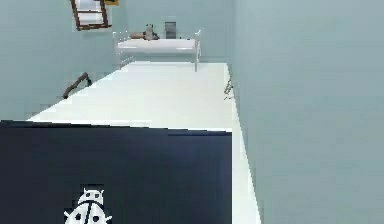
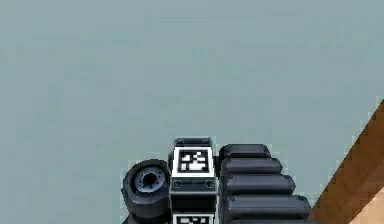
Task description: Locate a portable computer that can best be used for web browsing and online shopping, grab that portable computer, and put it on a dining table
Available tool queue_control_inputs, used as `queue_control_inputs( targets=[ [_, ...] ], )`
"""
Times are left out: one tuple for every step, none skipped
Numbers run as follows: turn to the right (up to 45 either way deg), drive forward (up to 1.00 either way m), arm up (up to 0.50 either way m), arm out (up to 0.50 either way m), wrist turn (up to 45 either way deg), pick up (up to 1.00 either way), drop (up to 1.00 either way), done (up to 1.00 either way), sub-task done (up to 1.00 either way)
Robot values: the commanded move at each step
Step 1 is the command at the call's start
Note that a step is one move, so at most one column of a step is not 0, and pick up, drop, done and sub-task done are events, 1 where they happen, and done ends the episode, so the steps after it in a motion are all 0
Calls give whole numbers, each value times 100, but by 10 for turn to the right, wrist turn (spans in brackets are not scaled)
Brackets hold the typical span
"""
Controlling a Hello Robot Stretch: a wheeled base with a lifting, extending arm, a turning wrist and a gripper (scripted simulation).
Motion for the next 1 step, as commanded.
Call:
queue_control_inputs(
  targets=[
    [-450, 0, 0, 0, 0, 0, 0, 0, 0]
  ],
)
